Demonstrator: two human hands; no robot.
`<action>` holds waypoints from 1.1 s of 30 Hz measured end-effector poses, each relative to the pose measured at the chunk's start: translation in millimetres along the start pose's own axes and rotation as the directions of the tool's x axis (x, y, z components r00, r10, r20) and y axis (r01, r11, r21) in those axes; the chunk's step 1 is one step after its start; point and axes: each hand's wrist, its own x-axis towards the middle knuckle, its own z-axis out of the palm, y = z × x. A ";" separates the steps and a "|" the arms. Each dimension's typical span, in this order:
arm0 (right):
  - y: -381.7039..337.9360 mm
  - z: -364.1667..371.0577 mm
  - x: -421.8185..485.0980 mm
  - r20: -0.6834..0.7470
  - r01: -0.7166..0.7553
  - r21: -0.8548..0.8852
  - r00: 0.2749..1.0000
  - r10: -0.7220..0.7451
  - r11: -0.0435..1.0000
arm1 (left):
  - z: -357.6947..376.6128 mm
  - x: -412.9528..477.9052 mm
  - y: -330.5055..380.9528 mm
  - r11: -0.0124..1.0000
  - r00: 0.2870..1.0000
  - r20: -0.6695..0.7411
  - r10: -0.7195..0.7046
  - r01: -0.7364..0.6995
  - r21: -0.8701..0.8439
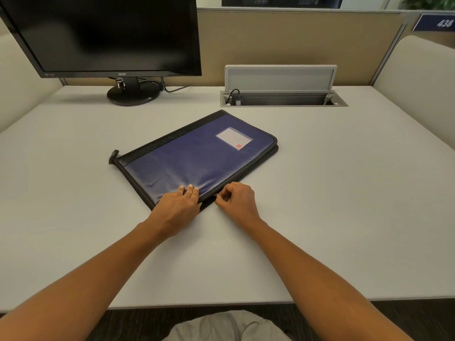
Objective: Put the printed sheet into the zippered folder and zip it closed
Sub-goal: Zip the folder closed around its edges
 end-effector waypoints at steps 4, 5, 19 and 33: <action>-0.7 1.0 -0.9 -0.012 -0.014 0.004 1.000 0.014 1.000 | -1.2 0.4 -0.1 1.000 1.000 0.002 0.006 -0.006 -0.003; -0.8 1.2 -0.9 -0.021 -0.021 0.010 1.000 0.021 1.000 | -1.3 0.1 -0.5 1.000 1.000 0.003 0.008 -0.008 -0.003; -8.1 6.0 -9.0 -0.059 -0.010 0.062 0.998 0.014 0.998 | -1.2 0.5 -0.3 0.999 0.998 -0.061 -0.016 0.014 -0.041; -56.9 -10.0 12.2 -0.293 0.178 0.174 0.948 -0.121 0.968 | -52.1 1.7 -37.6 0.974 0.912 -0.381 -0.154 0.075 -0.214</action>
